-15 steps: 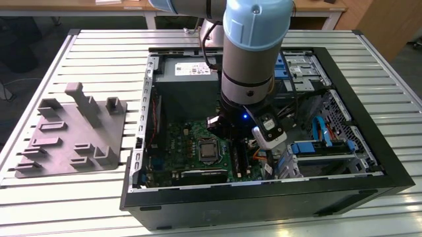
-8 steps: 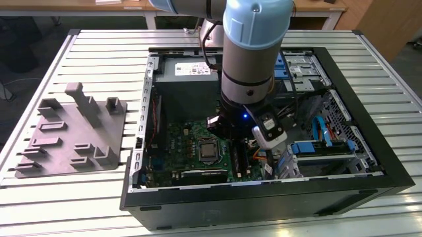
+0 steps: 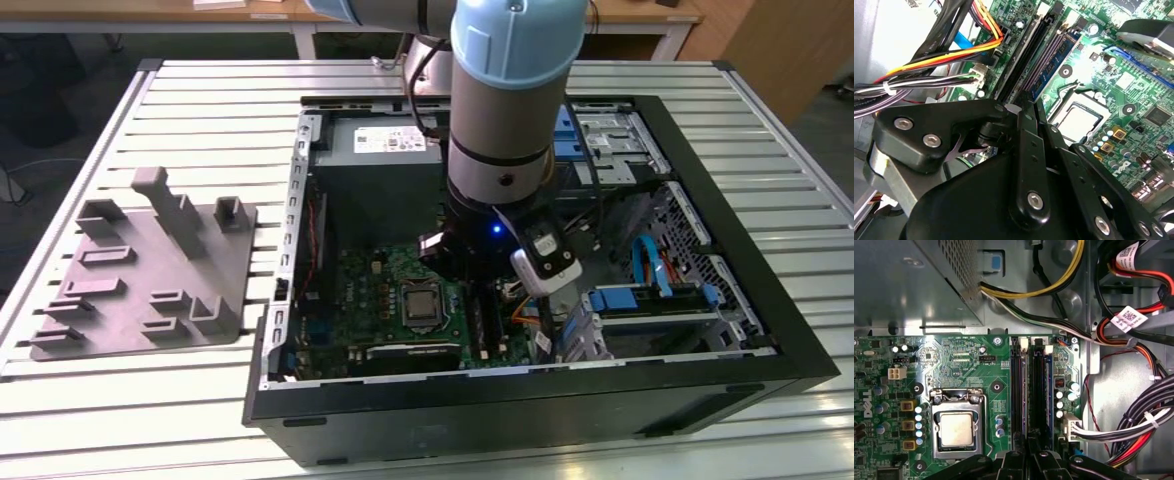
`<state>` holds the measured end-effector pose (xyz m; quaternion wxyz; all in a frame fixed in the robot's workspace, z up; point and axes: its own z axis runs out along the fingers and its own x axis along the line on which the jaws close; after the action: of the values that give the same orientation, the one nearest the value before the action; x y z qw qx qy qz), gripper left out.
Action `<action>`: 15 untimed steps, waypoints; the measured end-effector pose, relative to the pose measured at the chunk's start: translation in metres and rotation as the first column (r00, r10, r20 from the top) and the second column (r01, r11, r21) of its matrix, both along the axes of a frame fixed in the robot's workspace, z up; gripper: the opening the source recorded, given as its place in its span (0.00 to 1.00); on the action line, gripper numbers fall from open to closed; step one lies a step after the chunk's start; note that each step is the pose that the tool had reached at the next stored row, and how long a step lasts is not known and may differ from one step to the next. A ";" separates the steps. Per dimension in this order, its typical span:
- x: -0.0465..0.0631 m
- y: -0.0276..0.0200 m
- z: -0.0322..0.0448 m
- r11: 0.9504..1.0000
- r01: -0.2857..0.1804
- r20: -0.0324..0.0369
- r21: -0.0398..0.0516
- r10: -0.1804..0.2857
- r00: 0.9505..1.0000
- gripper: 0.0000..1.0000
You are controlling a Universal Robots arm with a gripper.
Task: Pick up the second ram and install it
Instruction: 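Insert the second ram into the second slot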
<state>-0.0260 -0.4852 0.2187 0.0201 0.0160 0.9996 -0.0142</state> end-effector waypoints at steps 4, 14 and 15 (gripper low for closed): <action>0.001 0.0018 0.0000 1.000 -0.008 0.000 0.000 0.008 1.000 0.14; 0.001 0.0026 -0.0020 1.000 -0.021 0.000 0.000 0.021 1.000 0.14; 0.001 0.0026 -0.0024 1.000 -0.021 0.000 0.000 0.021 1.000 0.14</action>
<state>-0.0251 -0.4826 0.2162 0.0200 0.0053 0.9997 -0.0140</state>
